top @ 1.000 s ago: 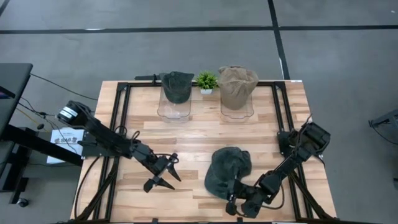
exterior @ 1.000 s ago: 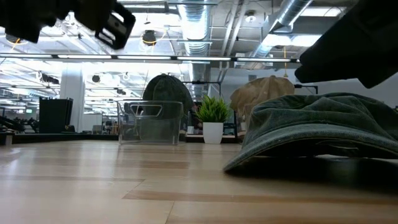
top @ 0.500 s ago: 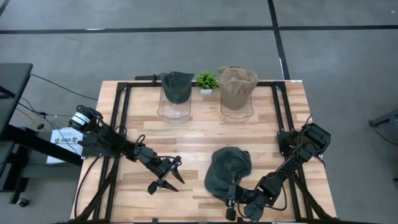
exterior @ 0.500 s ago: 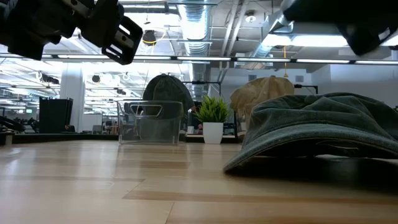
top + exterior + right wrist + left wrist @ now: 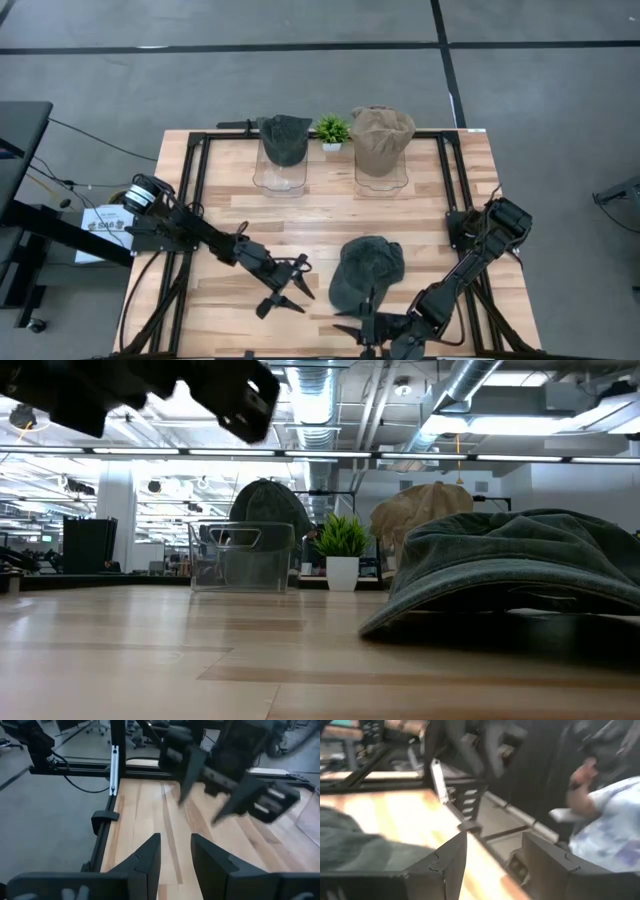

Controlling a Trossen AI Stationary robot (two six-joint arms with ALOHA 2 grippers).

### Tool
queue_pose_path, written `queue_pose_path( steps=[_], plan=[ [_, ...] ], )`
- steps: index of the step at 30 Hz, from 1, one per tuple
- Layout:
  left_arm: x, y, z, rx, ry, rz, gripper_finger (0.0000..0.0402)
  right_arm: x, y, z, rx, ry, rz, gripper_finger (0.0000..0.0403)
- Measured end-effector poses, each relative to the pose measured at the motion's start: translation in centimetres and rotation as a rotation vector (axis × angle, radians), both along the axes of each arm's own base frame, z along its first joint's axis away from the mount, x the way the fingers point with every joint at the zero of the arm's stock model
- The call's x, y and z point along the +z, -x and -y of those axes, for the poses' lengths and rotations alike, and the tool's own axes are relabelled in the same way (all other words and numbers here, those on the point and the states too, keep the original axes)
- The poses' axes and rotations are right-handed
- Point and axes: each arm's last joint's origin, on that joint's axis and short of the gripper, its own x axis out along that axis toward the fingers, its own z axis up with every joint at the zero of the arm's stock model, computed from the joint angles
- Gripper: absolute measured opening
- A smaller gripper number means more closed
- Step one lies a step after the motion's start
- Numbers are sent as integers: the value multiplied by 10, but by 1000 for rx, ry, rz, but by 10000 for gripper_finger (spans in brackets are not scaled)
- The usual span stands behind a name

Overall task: Pick & Place hat
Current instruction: Put the blue cap into the left transparent bin

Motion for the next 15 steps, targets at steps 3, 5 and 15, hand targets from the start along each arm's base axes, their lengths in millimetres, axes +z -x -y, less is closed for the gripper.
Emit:
queue_pose_path(
  steps=[3,5,15],
  plan=[
    [-3,-5,-1,66,-42,5,188,6,0,-3,6,5,-5,97],
    [-2,-8,-5,144,-59,19,188,8,2,-6,12,6,-5,97],
    [-4,-16,-24,322,-67,-29,188,-1,12,6,-197,134,-29,97]
  ],
)
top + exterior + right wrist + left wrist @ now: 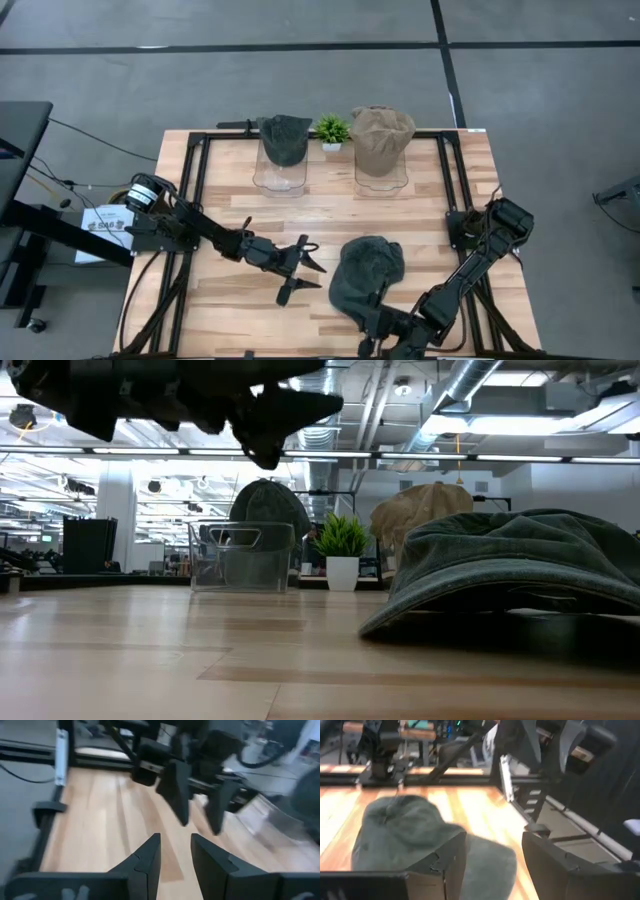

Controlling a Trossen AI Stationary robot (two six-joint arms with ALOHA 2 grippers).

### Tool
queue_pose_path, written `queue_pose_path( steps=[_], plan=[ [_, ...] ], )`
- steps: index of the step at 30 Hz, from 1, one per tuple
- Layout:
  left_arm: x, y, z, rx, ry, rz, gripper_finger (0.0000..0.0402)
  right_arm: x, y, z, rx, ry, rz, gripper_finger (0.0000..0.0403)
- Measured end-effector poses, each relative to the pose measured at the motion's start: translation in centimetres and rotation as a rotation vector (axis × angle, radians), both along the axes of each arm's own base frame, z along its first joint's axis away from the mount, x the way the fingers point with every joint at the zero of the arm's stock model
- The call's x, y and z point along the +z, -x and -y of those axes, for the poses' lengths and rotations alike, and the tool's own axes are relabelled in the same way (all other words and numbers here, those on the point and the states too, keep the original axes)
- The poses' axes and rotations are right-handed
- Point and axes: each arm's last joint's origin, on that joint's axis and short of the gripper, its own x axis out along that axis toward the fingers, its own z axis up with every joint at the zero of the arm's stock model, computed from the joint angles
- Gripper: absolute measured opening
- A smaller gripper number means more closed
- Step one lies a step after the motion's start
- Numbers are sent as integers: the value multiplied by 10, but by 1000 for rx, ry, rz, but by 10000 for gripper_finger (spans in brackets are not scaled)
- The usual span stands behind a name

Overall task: Pick & Place hat
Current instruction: Put the blue cap into the left transparent bin

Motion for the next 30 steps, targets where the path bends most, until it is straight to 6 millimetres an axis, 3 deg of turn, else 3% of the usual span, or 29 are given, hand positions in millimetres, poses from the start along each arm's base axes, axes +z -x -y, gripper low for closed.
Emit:
queue_pose_path(
  steps=[8,14,18,23,30],
  plan=[
    [-8,-2,-8,26,-32,-76,188,1,24,27,-135,-154,-142,97],
    [-7,-2,-9,29,-31,-70,188,-4,41,55,-261,-168,-412,97],
    [-7,-3,-11,35,-30,-70,188,-7,40,71,-313,-193,-602,97],
    [-7,-4,-12,39,-31,-70,188,-8,32,81,-269,-104,-670,100],
    [-7,-7,-21,65,-29,-70,188,-8,21,105,-332,-47,-736,116]
  ],
)
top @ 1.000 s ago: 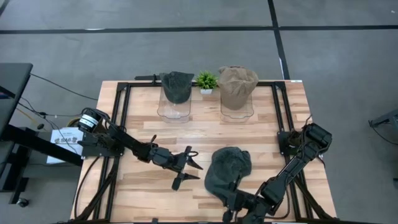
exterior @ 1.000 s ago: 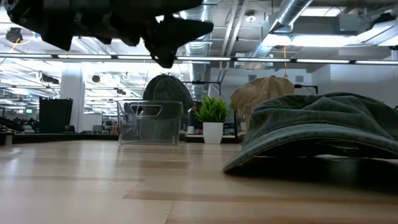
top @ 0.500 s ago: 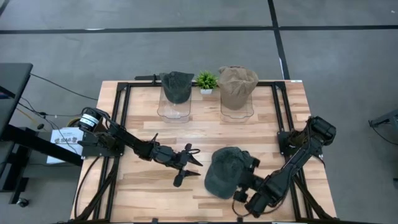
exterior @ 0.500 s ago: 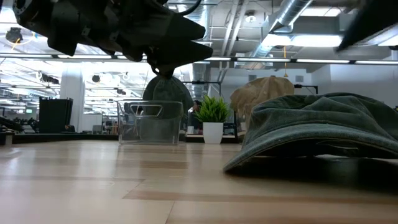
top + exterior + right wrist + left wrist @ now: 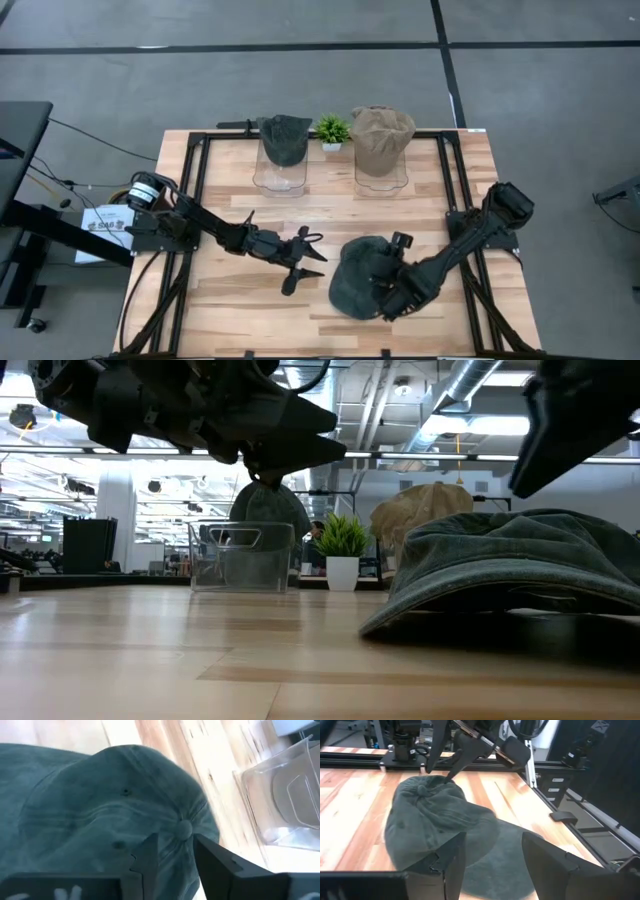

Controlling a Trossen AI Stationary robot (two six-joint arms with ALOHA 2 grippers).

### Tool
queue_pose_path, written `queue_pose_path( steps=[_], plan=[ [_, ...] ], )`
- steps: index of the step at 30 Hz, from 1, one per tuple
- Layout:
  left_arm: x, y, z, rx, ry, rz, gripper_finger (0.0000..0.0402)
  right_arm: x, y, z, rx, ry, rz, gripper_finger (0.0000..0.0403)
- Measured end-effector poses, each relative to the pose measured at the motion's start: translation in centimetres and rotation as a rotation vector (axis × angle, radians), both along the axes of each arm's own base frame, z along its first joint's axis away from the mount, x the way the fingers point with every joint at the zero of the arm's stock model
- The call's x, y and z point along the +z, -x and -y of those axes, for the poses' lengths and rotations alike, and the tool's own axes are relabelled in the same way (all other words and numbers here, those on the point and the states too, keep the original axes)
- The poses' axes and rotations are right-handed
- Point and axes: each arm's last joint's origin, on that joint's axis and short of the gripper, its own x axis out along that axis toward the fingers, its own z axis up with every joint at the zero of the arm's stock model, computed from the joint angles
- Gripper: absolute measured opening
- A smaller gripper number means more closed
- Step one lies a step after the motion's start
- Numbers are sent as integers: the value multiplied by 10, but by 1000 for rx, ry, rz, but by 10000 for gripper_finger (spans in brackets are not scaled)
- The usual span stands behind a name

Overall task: Pick & Place hat
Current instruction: Put the blue cap into the left transparent bin

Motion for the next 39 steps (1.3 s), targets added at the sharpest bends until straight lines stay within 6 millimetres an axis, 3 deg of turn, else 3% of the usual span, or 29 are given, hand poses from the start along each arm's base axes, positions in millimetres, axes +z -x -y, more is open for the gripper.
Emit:
queue_pose_path(
  steps=[12,19,29,37,39],
  plan=[
    [0,-1,-2,-22,6,-1,188,-4,-16,21,-47,-39,-67,228],
    [0,-1,-2,-22,7,3,188,-16,-21,34,-54,-39,-84,235],
    [0,-1,-4,-19,7,3,188,-25,-21,40,-70,-50,-90,184],
    [0,-2,-4,-18,6,3,188,-27,-22,34,-43,-155,-119,36],
    [0,-2,-4,-17,6,3,188,-26,-22,33,-29,-178,-121,20]
  ],
)
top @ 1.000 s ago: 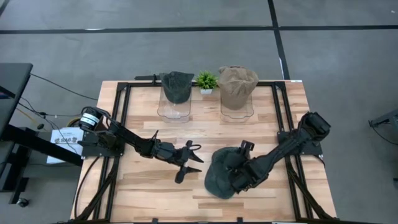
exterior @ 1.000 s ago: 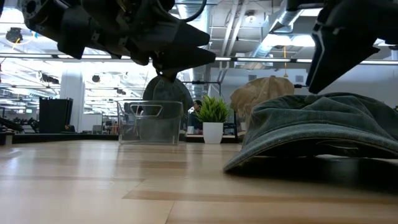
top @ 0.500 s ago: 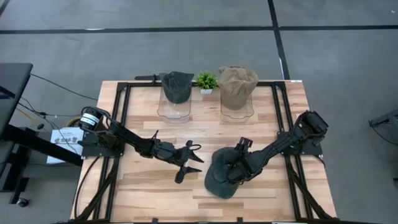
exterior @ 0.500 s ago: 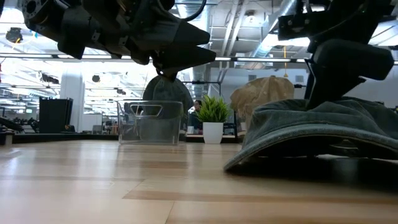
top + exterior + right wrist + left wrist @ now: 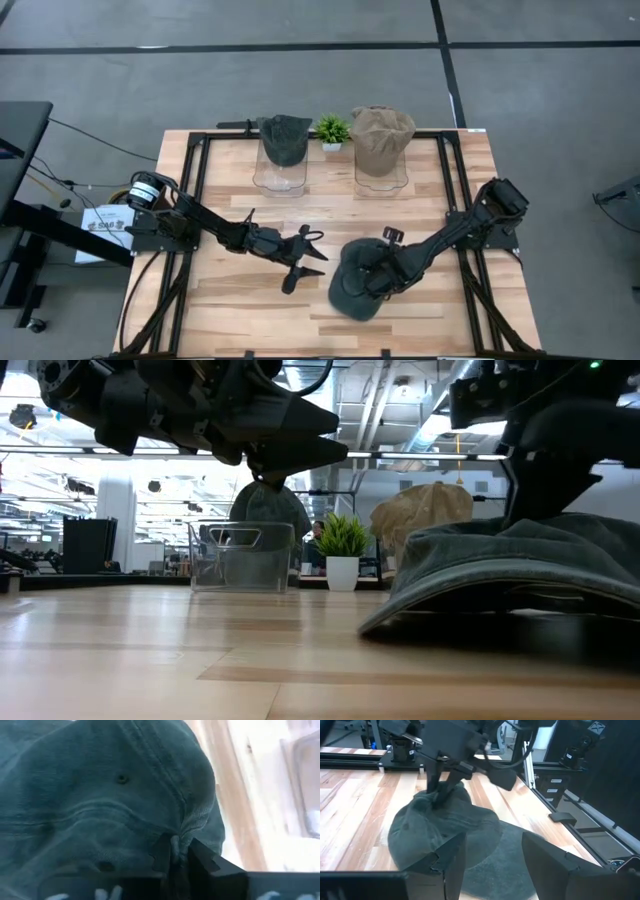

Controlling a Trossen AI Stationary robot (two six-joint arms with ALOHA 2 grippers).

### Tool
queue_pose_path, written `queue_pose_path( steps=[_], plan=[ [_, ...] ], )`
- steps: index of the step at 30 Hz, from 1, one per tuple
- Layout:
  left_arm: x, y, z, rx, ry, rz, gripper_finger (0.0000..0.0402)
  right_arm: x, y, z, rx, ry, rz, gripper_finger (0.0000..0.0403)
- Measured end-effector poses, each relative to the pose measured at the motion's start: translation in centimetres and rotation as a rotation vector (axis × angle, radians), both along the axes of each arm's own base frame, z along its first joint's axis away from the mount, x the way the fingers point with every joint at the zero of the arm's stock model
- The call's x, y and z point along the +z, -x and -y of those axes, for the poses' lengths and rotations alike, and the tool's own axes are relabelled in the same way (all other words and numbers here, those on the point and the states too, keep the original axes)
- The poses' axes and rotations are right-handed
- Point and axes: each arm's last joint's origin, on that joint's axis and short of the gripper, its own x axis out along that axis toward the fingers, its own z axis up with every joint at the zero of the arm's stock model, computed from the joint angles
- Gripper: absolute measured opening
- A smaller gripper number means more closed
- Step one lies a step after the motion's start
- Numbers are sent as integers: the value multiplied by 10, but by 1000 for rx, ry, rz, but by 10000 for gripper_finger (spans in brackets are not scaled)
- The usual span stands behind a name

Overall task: Pick & Place hat
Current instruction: Put the blue cap into the left transparent bin

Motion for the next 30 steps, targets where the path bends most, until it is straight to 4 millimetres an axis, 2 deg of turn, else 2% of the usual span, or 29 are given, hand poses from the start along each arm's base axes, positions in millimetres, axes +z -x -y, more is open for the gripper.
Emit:
queue_pose_path(
  steps=[6,9,19,26,30],
  plan=[
    [0,0,0,0,0,0,188,15,0,0,1,-59,80,38],
    [0,0,0,0,0,0,188,30,2,0,22,-95,143,18],
    [0,0,0,0,0,0,188,84,15,6,85,-234,368,20],
    [0,0,0,0,0,0,188,107,19,7,143,-465,420,20],
    [0,0,0,0,0,0,188,109,13,7,168,-593,418,20]
  ],
)
